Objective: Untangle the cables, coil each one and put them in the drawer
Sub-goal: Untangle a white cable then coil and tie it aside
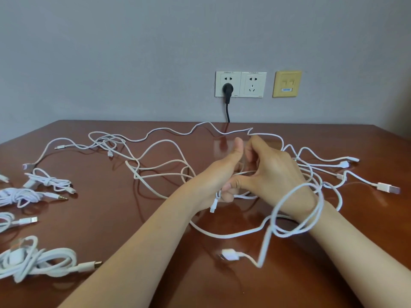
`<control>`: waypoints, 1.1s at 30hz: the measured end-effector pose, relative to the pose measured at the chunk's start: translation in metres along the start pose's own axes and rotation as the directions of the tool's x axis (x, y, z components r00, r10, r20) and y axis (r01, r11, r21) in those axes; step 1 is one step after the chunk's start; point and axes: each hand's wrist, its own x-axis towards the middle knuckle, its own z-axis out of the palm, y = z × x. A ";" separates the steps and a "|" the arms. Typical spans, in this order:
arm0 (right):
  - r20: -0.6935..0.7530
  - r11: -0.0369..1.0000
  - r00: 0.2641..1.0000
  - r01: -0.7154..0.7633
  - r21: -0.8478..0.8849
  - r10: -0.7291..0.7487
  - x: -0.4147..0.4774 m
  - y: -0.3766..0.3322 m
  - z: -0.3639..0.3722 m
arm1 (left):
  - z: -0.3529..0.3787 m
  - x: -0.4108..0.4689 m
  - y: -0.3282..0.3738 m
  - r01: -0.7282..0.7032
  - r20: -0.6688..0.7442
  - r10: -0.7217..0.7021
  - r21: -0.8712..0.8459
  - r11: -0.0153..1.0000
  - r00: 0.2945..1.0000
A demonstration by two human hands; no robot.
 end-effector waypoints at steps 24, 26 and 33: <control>0.105 0.901 0.987 -0.153 0.406 0.120 0.011 0.041 0.013 | -0.017 -0.007 0.006 -0.149 -0.054 0.145 -0.091 0.985 0.988; 0.102 0.881 0.983 -0.181 0.437 0.151 0.011 0.038 0.014 | -0.017 -0.006 0.006 -0.170 -0.105 0.160 -0.099 0.980 0.982; 0.045 0.840 0.980 -0.189 0.508 0.193 0.009 0.026 0.019 | -0.005 -0.001 0.001 -0.239 -0.246 0.245 0.054 0.969 0.938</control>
